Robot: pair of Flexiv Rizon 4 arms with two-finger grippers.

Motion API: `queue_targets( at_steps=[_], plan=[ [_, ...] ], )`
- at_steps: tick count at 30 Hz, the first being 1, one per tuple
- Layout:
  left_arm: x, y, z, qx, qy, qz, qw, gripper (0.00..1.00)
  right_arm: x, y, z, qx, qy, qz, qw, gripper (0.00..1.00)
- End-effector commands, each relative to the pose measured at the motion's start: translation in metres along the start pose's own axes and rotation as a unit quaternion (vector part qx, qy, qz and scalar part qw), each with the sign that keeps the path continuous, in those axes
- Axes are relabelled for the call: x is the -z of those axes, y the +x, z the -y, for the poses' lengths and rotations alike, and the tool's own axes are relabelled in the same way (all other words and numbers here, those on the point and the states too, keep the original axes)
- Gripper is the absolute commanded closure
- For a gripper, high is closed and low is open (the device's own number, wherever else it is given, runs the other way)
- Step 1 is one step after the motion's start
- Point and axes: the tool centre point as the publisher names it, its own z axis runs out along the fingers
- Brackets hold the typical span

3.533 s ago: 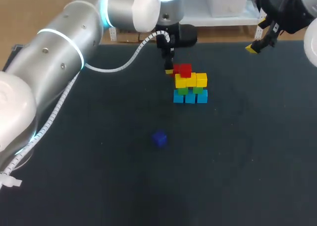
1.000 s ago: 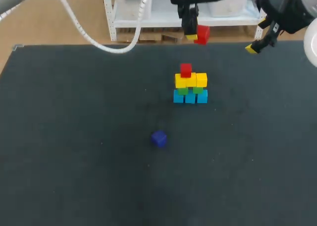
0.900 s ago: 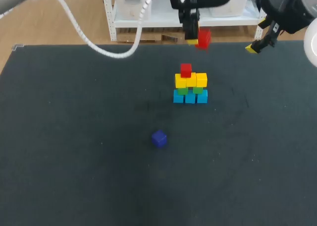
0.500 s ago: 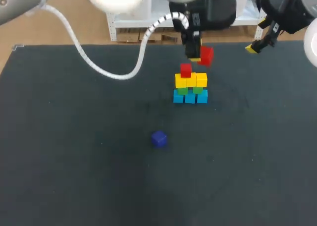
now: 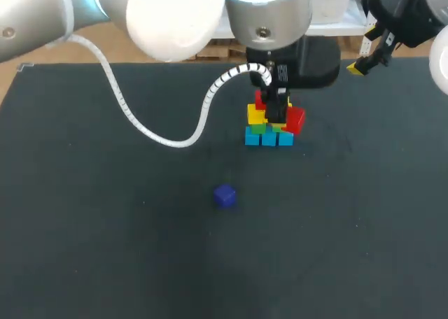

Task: Place the blue cubes, place green cubes on the blue cubes, place the yellow cubes on the green cubes, then place the red cubes on the yellow cubes, and place purple cube on the red cubes.

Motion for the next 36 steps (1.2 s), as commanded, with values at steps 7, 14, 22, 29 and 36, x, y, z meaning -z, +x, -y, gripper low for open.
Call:
queue_targets(
  at_steps=[7, 14, 22, 29, 36],
  plan=[
    [-0.047, -0.012, 0.002, -0.014, 0.067, 0.003, 0.998, 1.00, 0.001, 0.000, -0.001, 0.000, 0.001, 0.000, 1.000, 0.00],
    [-0.056, -0.013, 0.001, -0.017, 0.081, 0.000, 0.997, 0.98, 0.001, 0.000, -0.001, 0.000, 0.001, 0.000, 1.000, 0.00],
    [-0.057, -0.014, 0.000, -0.013, 0.082, 0.002, 0.997, 0.72, 0.001, 0.000, -0.001, 0.000, 0.001, 0.000, 1.000, 0.00],
    [-0.059, -0.017, 0.000, -0.016, 0.082, 0.001, 0.997, 0.72, 0.001, 0.000, -0.001, 0.000, 0.001, 0.000, 1.000, 0.00],
    [-0.060, -0.020, 0.000, -0.021, 0.082, 0.002, 0.996, 0.63, 0.001, 0.000, -0.001, 0.000, 0.001, 0.000, 1.000, 0.00]
  ],
)
